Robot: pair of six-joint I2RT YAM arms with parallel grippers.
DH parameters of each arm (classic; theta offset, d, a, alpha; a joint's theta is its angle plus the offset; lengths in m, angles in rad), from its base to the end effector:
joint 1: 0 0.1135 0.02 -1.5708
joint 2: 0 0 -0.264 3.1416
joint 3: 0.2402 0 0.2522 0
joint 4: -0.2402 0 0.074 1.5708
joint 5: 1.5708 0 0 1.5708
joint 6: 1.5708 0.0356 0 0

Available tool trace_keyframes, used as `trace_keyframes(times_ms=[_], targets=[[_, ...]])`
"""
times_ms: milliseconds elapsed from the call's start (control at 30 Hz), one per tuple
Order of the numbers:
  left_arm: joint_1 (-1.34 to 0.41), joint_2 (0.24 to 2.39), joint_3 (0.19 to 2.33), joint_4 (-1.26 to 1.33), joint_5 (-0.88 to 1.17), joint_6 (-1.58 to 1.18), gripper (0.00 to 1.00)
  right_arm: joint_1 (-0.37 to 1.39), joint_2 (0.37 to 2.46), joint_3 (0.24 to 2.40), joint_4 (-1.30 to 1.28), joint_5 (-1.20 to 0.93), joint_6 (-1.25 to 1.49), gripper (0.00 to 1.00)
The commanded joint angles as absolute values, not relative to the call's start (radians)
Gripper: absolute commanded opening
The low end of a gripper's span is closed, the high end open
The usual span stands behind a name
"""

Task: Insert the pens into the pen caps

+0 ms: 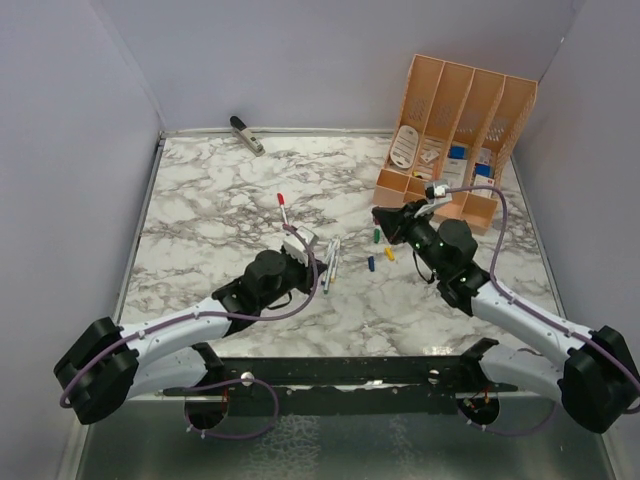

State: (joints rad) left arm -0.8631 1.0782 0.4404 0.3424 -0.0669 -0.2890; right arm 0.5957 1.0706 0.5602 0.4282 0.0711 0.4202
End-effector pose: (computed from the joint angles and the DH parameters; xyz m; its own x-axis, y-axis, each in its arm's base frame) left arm 0.1529 -0.1751 0.2166 -0.3856 0.0133 -0.9226 0.6329 0.7313 -0.2540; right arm 0.2047 0.1357 0.2688 -0.2665 0.3110 -0.9123 -0.4297 0.8089 0.4012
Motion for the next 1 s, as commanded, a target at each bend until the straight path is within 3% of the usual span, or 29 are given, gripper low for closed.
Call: trace_keyframes(times_ms=[0, 233, 967], targets=[[-0.881, 1.037, 0.402, 0.544, 0.032, -0.286, 0.0, 0.597, 1.022, 0.502, 0.657, -0.018, 0.415, 0.01], [-0.905, 1.046, 0.323, 0.819, 0.144, -0.344, 0.0, 0.597, 0.99, 0.311, 1.087, -0.073, 0.483, 0.01], [-0.965, 1.268, 0.202, 1.52, 0.197, -0.482, 0.0, 0.596, 1.133, 0.237, 1.626, -0.252, 0.608, 0.01]])
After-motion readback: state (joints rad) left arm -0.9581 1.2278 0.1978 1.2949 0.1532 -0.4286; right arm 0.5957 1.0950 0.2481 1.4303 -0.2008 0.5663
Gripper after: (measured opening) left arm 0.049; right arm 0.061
